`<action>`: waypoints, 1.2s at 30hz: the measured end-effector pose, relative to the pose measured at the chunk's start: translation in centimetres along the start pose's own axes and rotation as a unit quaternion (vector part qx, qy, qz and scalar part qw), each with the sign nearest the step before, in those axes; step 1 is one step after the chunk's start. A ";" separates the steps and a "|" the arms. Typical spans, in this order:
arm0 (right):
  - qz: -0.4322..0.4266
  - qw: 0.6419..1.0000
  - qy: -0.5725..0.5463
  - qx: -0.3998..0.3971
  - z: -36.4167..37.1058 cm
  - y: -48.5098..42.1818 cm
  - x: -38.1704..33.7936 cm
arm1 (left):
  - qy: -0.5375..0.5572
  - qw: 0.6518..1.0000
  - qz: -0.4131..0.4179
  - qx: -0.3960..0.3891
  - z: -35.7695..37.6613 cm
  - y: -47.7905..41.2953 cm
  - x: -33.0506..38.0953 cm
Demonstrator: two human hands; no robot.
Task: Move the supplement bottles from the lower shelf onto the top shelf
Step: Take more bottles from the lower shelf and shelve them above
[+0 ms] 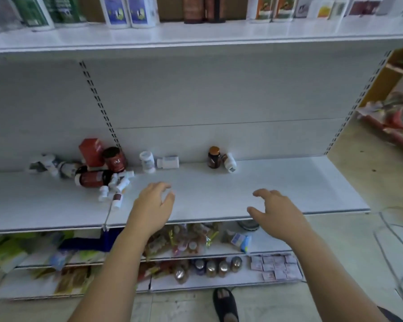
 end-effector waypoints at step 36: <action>0.098 0.519 -0.848 -0.042 2.3 -13.5 -2.2 | 0.674 0.704 -0.223 -0.020 11.1 -9.4 7.4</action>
Point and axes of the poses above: each hand's wrist, its own y-axis away from the middle knuckle, its own z-axis out of the palm, x = y × z, the point moved 3 cm from there along -y, towards the middle knuckle, and after that the axes turned 10 degrees about y, right-handed, at the moved point
